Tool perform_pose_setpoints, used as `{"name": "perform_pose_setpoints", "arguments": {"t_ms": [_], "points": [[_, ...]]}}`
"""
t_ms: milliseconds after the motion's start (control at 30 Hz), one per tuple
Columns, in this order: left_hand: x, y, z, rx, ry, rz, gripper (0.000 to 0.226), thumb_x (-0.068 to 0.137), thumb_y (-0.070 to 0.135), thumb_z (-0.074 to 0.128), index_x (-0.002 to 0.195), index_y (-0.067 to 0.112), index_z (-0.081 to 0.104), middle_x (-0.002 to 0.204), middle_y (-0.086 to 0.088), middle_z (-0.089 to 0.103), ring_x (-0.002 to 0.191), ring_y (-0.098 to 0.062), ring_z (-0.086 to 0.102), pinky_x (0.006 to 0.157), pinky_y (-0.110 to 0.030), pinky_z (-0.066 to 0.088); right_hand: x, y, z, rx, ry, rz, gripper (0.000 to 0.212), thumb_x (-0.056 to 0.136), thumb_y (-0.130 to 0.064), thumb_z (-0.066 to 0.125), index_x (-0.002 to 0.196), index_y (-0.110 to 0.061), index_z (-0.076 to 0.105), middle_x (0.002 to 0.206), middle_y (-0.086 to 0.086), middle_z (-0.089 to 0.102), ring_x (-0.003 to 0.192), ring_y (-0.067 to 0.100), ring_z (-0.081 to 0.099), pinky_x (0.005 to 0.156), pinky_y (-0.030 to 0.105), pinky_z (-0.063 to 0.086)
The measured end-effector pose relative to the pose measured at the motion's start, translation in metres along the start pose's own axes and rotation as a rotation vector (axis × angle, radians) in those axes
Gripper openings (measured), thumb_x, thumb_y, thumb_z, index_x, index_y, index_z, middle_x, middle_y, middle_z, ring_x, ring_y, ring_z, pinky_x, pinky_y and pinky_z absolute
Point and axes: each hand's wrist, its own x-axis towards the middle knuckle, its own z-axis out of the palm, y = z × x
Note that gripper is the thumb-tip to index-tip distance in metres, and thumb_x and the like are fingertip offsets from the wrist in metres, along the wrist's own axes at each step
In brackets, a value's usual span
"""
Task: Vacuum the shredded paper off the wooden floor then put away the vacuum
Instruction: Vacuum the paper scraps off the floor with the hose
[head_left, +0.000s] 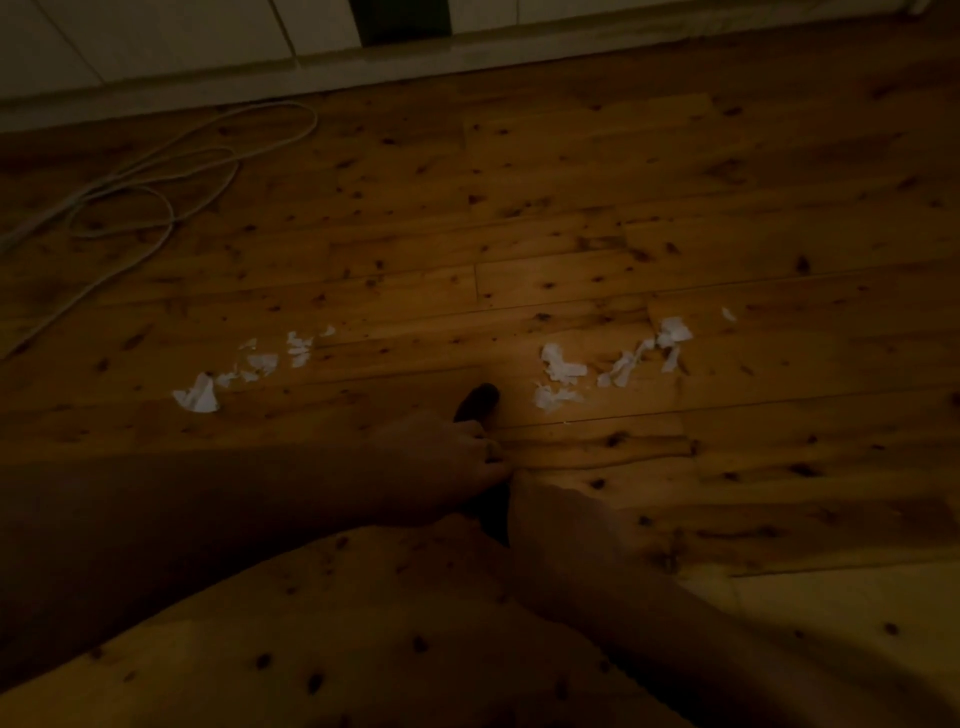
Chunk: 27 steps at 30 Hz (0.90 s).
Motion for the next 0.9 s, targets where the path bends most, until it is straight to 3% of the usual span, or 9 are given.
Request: {"name": "perform_pose_setpoints", "arguments": {"t_ms": [100,267,367,467,567,700,767,900], "points": [[-0.002,-0.007,-0.005,0.038,0.002,0.018,0.056,0.097,0.029,0.054,0.146,0.021,0.028,0.148,-0.005,0.037,0.130,-0.027,0.040,0.089,-0.044,0.051,0.003,-0.002,0.000,0.023,0.026,0.014,0.053,0.094,-0.042,0.057,0.136,-0.017,0.038,0.123,0.000,0.057,0.108,0.017,0.057,0.074,0.028,0.037],[0.001,-0.001,0.011,0.015,0.032,0.028,0.064,0.098,0.035,0.050,0.151,0.021,0.017,0.155,-0.003,0.027,0.140,-0.025,0.026,0.099,-0.045,0.044,-0.005,-0.001,-0.002,-0.017,0.038,0.016,0.057,0.092,-0.054,0.053,0.135,-0.020,0.039,0.125,0.000,0.055,0.108,0.017,0.056,0.065,0.026,0.035],[-0.005,0.000,0.012,0.036,0.051,0.067,0.063,0.100,0.032,0.048,0.151,0.023,0.014,0.155,-0.001,0.026,0.140,-0.023,0.028,0.099,-0.044,0.044,-0.011,-0.004,0.000,-0.034,0.045,0.023,0.060,0.092,-0.059,0.049,0.136,-0.019,0.037,0.127,0.002,0.055,0.112,0.020,0.055,0.073,0.029,0.032],[-0.006,-0.001,0.007,0.014,0.095,0.101,0.061,0.099,0.029,0.050,0.150,0.023,0.017,0.151,-0.002,0.032,0.135,-0.023,0.034,0.093,-0.041,0.047,-0.019,-0.008,-0.004,-0.058,0.050,0.022,0.060,0.093,-0.061,0.044,0.135,-0.018,0.038,0.122,0.004,0.057,0.109,0.022,0.056,0.075,0.029,0.032],[-0.001,0.009,0.004,-0.007,0.214,0.163,0.054,0.099,0.029,0.049,0.147,0.020,0.027,0.147,-0.003,0.039,0.131,-0.025,0.040,0.088,-0.035,0.041,-0.028,-0.002,-0.008,-0.120,0.061,0.035,0.054,0.095,-0.058,0.044,0.131,-0.017,0.041,0.119,0.006,0.058,0.106,0.024,0.057,0.074,0.030,0.034],[0.003,0.013,0.007,0.012,0.213,0.188,0.047,0.102,0.040,0.039,0.144,0.021,0.027,0.144,-0.002,0.039,0.127,-0.021,0.039,0.085,-0.032,0.036,-0.032,0.000,-0.003,-0.158,0.085,0.049,0.053,0.093,-0.062,0.041,0.127,-0.020,0.041,0.113,0.004,0.061,0.101,0.024,0.059,0.073,0.032,0.034],[0.002,0.010,0.014,0.004,0.266,0.191,0.044,0.101,0.040,0.042,0.139,0.023,0.029,0.141,-0.001,0.042,0.125,-0.022,0.042,0.087,-0.034,0.041,-0.032,-0.002,0.000,-0.181,0.087,0.052,0.054,0.093,-0.063,0.042,0.127,-0.021,0.041,0.114,0.003,0.060,0.102,0.023,0.058,0.074,0.034,0.035],[-0.003,0.021,0.018,-0.008,0.196,0.185,0.044,0.101,0.041,0.039,0.139,0.021,0.030,0.141,-0.003,0.041,0.128,-0.024,0.039,0.096,-0.045,0.042,-0.038,-0.004,0.009,-0.151,0.060,0.025,0.056,0.094,-0.059,0.044,0.134,-0.021,0.037,0.122,0.003,0.057,0.109,0.022,0.056,0.075,0.031,0.032]]}}
